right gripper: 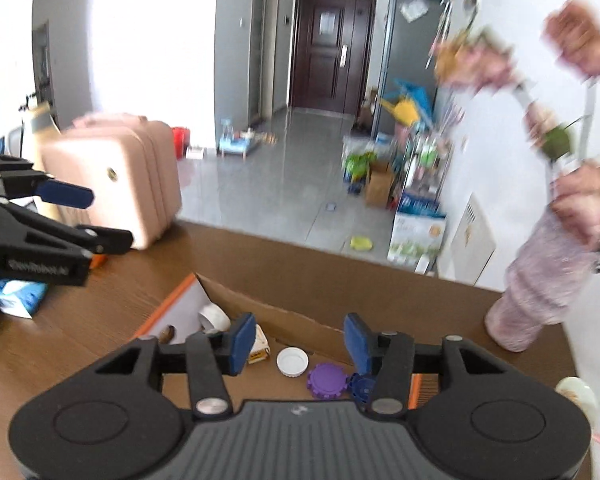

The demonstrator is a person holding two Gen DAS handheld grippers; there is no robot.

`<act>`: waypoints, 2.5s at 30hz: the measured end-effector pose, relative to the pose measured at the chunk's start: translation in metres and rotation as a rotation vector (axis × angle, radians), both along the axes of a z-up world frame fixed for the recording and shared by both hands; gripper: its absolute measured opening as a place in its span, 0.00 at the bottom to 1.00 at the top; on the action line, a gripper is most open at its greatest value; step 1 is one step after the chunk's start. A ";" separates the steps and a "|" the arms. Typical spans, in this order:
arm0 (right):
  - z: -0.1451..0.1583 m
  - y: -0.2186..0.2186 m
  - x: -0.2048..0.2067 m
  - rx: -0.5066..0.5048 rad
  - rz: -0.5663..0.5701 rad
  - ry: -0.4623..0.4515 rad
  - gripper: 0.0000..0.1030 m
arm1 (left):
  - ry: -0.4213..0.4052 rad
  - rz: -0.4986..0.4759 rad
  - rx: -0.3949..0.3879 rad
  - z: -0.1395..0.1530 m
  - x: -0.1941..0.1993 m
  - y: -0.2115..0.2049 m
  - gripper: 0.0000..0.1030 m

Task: Organize rigid objects
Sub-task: 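Lower both tools into the red box and open them to release the items, then withdraw both tools from the box back toward the remaining table items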

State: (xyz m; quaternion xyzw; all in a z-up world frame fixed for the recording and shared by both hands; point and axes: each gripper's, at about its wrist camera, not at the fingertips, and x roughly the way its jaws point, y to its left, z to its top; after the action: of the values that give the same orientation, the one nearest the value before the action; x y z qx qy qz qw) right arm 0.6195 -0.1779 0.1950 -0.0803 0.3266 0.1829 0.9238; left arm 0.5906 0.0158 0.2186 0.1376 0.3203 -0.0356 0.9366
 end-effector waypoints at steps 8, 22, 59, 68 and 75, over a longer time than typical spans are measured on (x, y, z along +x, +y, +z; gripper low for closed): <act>0.070 -0.019 -0.090 0.027 -0.024 -0.137 0.58 | -0.153 0.000 -0.045 0.070 -0.105 0.005 0.79; 0.118 -0.043 -0.281 0.106 0.000 -0.435 0.73 | -0.371 -0.021 -0.139 0.082 -0.277 -0.005 1.00; -0.191 -0.078 -0.473 0.208 -0.044 -0.223 0.91 | -0.361 -0.190 -0.151 -0.209 -0.462 -0.018 1.00; -0.213 -0.079 -0.441 0.189 -0.059 -0.132 0.91 | -0.215 -0.108 -0.152 -0.229 -0.398 -0.028 1.00; -0.217 -0.081 -0.402 0.223 -0.091 -0.088 0.86 | -0.135 -0.057 -0.172 -0.237 -0.348 -0.030 1.00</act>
State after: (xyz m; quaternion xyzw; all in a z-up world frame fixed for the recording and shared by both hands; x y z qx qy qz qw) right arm 0.2172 -0.2589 -0.0216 0.0298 0.2668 0.1722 0.9478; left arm 0.2428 -0.0137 -0.0184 0.0677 0.2483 -0.0801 0.9630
